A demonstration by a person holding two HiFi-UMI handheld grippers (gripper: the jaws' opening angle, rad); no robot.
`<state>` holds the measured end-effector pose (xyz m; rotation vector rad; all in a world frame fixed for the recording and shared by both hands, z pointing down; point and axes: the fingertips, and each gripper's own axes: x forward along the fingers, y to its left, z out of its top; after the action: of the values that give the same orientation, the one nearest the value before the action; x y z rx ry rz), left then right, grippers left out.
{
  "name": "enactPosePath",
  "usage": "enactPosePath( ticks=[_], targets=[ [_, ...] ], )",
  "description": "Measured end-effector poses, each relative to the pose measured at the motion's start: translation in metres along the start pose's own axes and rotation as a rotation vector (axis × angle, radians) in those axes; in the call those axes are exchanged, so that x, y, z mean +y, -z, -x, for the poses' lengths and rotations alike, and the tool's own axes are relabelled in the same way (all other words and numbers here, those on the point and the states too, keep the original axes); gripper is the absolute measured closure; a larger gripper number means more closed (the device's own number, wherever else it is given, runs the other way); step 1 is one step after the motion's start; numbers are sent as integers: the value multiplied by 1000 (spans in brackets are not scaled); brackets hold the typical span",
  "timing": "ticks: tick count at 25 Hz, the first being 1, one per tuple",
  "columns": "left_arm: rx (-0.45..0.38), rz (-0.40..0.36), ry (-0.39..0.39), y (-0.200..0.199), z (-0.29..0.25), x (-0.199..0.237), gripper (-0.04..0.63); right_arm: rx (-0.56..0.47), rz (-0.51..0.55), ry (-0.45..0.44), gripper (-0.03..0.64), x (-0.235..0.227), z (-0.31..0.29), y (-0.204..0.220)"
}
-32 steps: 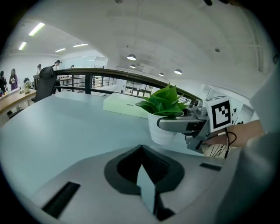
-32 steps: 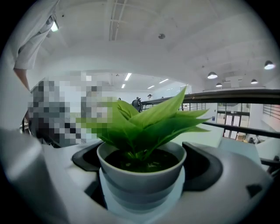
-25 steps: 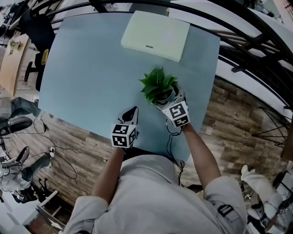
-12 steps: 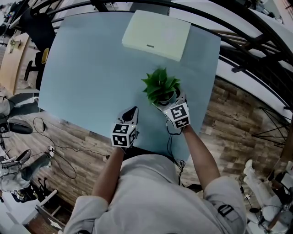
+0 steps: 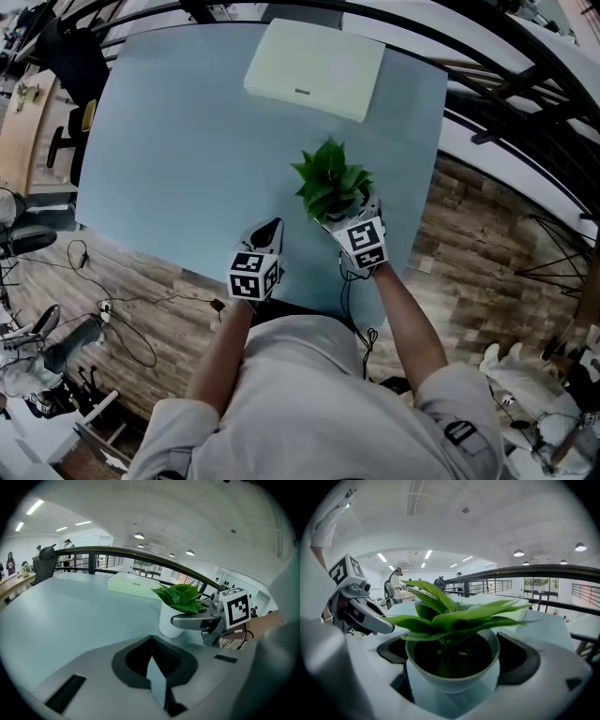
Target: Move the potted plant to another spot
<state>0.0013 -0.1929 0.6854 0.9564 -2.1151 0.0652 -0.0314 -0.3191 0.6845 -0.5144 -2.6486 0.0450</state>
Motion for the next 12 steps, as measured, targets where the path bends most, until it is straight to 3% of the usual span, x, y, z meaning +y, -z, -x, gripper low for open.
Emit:
enactPosePath(
  ticks=[12],
  targets=[
    [7,-13,13,2,-3,-9,583,25,-9,-9,66,12,13,18]
  ],
)
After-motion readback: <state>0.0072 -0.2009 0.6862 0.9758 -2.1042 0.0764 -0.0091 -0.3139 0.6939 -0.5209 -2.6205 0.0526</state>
